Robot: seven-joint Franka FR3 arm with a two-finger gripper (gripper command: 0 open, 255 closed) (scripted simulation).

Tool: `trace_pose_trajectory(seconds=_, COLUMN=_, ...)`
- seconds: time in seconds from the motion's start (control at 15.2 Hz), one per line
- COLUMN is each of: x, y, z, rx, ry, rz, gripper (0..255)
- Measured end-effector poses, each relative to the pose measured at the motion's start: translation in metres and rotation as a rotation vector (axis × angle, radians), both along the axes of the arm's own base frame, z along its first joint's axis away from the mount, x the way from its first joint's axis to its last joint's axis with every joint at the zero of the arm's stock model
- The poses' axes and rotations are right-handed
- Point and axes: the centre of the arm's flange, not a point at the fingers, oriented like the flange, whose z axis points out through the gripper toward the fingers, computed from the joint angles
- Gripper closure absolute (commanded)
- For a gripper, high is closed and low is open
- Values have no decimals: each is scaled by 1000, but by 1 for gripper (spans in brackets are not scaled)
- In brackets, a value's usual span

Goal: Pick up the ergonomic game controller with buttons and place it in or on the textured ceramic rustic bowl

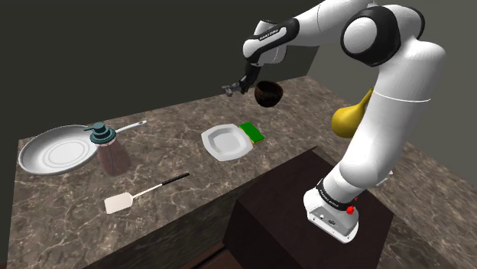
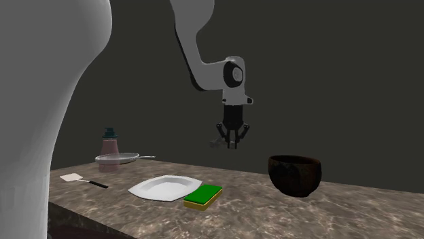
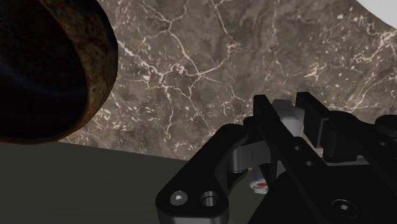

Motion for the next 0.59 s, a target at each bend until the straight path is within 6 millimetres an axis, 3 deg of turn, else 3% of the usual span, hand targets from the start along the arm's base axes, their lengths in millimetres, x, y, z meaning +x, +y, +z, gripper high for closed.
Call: trace_pose_trajectory(seconds=0.59, x=-2, y=-7, z=44, rx=0, ry=0, rz=0, gripper=255)
